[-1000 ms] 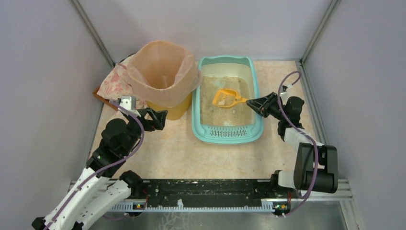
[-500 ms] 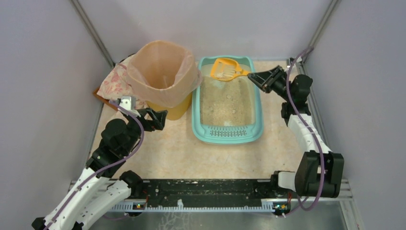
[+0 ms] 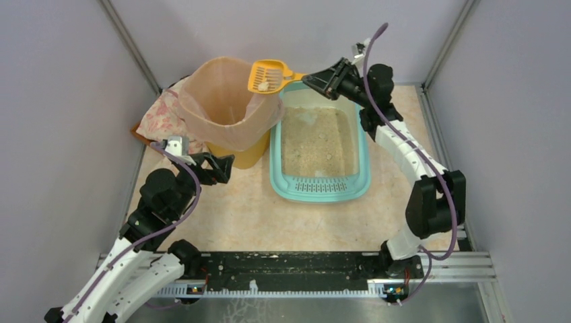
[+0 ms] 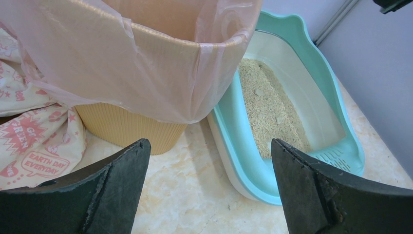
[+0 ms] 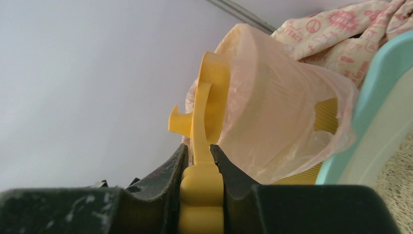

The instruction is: Clean the litter box

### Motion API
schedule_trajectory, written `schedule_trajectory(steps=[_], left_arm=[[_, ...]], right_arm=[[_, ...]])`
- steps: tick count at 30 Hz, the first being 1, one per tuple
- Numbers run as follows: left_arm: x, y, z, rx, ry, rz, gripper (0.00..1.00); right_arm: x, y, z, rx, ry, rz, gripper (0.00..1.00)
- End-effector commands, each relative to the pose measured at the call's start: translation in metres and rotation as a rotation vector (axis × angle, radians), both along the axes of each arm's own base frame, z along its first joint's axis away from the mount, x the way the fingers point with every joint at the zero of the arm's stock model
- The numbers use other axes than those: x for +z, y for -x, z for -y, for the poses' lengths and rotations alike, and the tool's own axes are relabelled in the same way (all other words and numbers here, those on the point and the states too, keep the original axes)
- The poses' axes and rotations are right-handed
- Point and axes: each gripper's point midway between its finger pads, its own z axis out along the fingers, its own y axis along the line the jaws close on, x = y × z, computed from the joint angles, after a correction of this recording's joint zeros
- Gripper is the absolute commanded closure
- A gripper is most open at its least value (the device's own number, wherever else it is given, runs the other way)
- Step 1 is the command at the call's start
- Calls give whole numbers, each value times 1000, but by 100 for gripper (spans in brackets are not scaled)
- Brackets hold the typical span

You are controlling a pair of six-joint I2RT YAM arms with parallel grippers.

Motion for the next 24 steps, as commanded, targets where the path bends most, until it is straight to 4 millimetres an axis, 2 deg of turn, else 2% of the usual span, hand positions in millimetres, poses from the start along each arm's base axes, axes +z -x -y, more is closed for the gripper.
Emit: schedule_trajectory(steps=[1,6,8,13,21,24], left_arm=[[4,2,-1,-3,2,11,1],[2,1,1,-10,-2,4,1],[1,1,0,-4,-3,2,1],[0,1,-1,1,-7,-2,1],[-2,-1,0,0,-15,-10,1],[-3,-1,0,4,-16,-13,1]], right_arm=[[32,-4,-35,18,22,121,100],[32,-9,-76,55,164,245,100],[32,-4,-92,49,247,311,100],[27,1,-110,-11,438,429,100],[37,27,-137,-182,777,773,100],[39,32,-145,-237,851,850,100]])
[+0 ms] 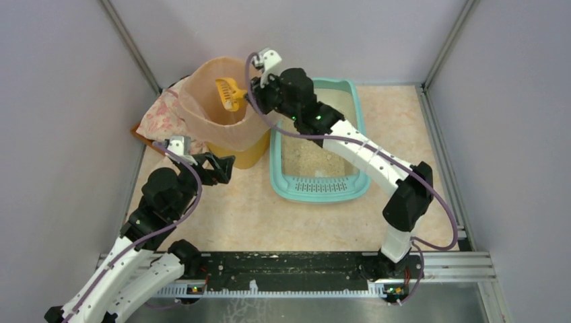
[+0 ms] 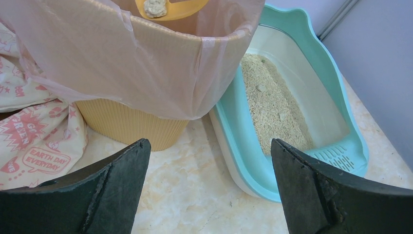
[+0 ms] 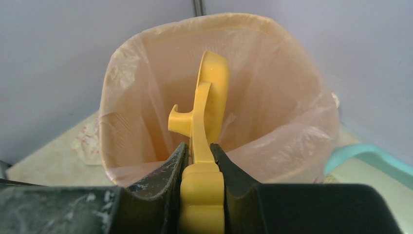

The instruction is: Clean the litter box

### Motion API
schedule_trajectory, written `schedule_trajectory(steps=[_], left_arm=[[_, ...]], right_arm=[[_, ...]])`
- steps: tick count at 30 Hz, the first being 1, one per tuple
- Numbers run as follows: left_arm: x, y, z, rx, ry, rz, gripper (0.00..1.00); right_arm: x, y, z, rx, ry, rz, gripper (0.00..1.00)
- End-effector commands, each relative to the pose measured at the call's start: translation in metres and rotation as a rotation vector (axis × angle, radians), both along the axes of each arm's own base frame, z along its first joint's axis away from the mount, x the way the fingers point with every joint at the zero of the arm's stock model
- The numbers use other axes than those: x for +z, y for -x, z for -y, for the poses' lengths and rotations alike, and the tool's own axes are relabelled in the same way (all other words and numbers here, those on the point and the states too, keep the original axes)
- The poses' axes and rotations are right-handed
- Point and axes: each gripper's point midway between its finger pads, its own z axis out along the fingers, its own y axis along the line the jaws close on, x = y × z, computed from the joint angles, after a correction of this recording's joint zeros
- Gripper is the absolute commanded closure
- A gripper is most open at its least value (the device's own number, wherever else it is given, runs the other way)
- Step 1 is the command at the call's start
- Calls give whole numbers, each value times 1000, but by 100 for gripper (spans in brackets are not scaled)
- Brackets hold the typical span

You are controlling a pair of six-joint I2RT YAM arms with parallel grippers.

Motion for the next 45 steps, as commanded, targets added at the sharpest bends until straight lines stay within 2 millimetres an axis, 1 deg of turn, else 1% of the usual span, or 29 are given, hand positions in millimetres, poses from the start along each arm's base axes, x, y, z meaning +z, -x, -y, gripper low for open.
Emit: schedule_trajectory(steps=[1,2,3,7,10,15,18,21,24,26,28,29,30,32,34,36,37,38,40,43,45], left_arm=[[2,0,-2,6,-3,6,1],[1,0,-2,9,-5,4,1],[2,0,-3,11,-4,6,1],[2,0,-5,20,-7,5,1],[3,0,-6,24,-8,7,1],[2,-1,-4,20,-10,3,1],[2,-1,-4,23,-9,2,1],[2,-1,-5,25,-10,2,1],[1,-1,-5,27,-12,0,1],[2,-1,-5,25,-11,1,1],[1,-1,-5,25,-11,1,1],[2,0,-5,24,-10,1,1],[1,0,-5,24,-10,1,1],[3,0,-5,22,-8,5,1],[3,0,-3,14,-7,6,1],[2,-1,-3,13,-8,3,1],[1,-2,-3,18,-8,0,1],[1,-2,-3,22,-8,-3,1],[1,-3,-3,23,-10,-3,1],[-1,-4,-3,24,-21,-8,1],[-3,-6,0,18,-28,-14,1]], right_arm=[[53,6,10,-137,111,330,100],[50,8,7,-144,135,351,100],[55,11,5,-151,121,381,100],[74,19,9,-150,61,448,100],[82,23,12,-149,67,482,100],[81,24,13,-157,113,514,100],[84,25,15,-168,84,502,100],[95,32,16,-145,26,494,100],[113,41,22,-121,-49,470,100],[130,46,36,-96,-149,431,100],[148,52,61,-57,-291,377,100],[159,56,78,-52,-366,361,100],[163,56,98,-66,-430,331,100],[166,53,140,-139,-483,320,100],[155,45,178,-229,-477,285,100],[133,35,213,-335,-448,224,100],[114,30,233,-392,-428,179,100],[96,27,246,-425,-415,134,100],[62,27,261,-457,-377,44,100],[2,29,268,-483,-214,-146,100],[-33,34,269,-481,-101,-256,100]])
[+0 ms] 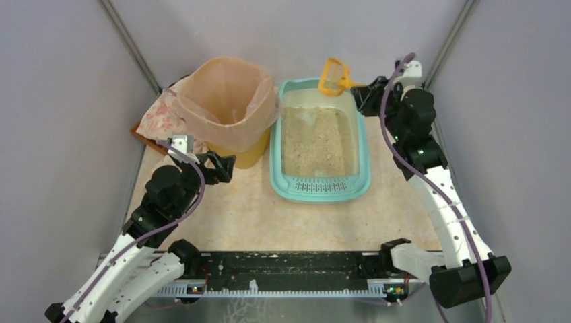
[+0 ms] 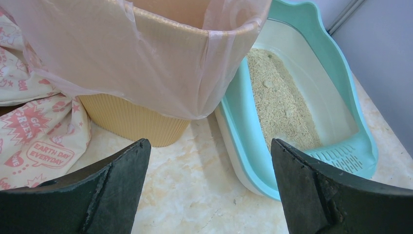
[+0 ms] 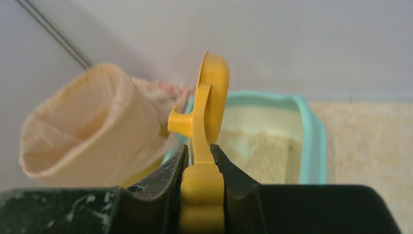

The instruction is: Clean the litter box

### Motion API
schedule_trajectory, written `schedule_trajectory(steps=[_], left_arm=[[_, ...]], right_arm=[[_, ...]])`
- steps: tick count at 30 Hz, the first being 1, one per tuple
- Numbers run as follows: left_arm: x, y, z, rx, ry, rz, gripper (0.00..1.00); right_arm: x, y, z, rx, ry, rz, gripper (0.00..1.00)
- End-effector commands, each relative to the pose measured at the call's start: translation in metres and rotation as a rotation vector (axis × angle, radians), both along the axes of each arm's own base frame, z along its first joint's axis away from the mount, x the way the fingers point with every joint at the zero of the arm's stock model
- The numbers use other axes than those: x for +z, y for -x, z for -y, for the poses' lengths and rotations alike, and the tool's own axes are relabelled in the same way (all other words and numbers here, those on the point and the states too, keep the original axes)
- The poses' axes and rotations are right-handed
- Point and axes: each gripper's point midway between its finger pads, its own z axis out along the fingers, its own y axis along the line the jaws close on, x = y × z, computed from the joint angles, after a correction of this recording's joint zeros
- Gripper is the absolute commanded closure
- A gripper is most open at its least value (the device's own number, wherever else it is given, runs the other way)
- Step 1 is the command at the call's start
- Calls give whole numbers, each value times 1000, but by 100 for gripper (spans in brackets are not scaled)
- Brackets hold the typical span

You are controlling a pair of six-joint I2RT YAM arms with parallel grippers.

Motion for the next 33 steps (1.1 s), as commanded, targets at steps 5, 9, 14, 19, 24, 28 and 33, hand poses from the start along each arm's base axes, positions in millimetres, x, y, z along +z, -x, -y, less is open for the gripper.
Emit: schedule_trajectory(steps=[5,9,14,19,24,28,33], left_arm=[[-3,-4,15,-57,-12,-15,1],[-9,-6,20,-75,-25,-38,1],[-12,-9,19,-65,-32,-43,1],[-14,-10,16,-47,-46,-48,1],[-12,-10,12,-31,-50,-44,1],[-12,-9,10,-26,-49,-42,1],[-11,-8,10,-25,-48,-39,1]], right_arm=[[-141,16,-7,112,226,-511,100],[-172,5,-4,96,282,-615,100],[-206,-19,-5,57,280,-697,100],[-225,-41,-7,33,269,-731,100],[-249,-54,-15,70,237,-802,100],[-272,-61,-18,91,195,-867,100],[-284,-70,-26,136,137,-899,100]])
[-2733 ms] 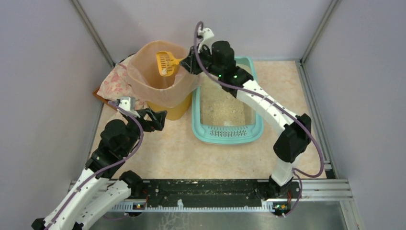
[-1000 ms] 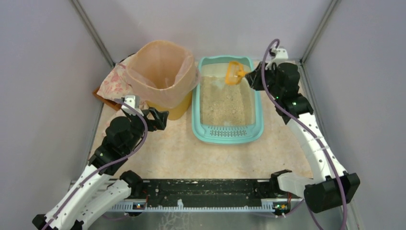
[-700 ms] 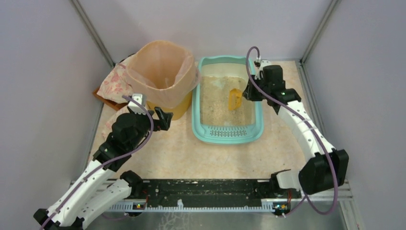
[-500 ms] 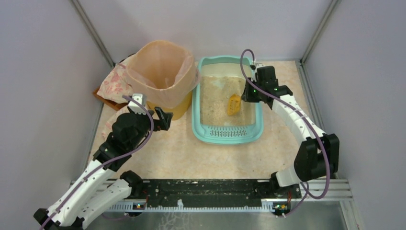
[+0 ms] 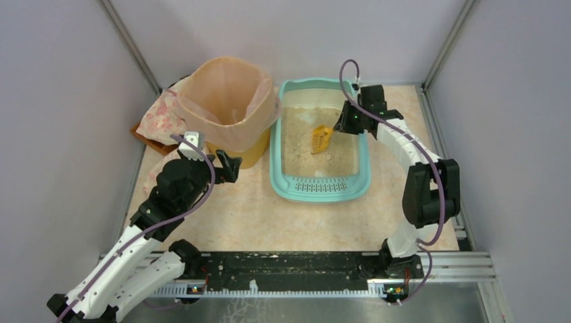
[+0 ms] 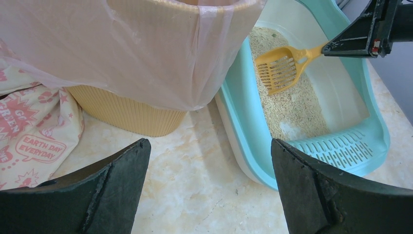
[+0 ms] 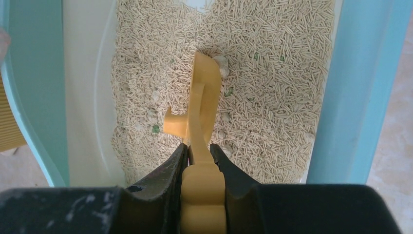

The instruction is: Clean the litter box

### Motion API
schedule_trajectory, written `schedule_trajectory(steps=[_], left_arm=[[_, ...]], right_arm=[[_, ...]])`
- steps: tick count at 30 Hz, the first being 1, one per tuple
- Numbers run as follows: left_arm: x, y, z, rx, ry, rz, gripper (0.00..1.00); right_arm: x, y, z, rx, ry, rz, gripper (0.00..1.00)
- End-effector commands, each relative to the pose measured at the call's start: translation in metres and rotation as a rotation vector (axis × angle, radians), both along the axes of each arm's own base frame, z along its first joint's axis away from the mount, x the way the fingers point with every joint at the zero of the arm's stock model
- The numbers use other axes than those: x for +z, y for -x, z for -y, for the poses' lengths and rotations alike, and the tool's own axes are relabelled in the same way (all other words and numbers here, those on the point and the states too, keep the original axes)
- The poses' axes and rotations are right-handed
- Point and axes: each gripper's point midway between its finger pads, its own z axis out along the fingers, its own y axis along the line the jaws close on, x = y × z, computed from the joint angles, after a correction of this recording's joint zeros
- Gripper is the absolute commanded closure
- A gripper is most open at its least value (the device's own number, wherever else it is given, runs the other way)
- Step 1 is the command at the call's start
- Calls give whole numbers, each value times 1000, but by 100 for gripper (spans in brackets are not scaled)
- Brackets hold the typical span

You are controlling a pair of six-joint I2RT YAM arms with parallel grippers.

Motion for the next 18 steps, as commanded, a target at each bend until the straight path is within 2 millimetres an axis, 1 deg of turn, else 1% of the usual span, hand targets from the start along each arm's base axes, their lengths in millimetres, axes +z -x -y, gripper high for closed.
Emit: schedule_trajectory(steps=[1,5,10,18], left_arm=[[11,1,-3,7,2,32,1],[12,1,-3,5,4,32,1],[10,0,-3,7,2,29,1],[8,-1,0,1,2,22,1]], right_arm=[[-12,-9,-8,14,-51,-43,100],[-20,-13,-22,60,-111,-71,100],[-33,-12,-37,101,-193,-104,100],[-51,-4,-56,158,-301,-158,100]])
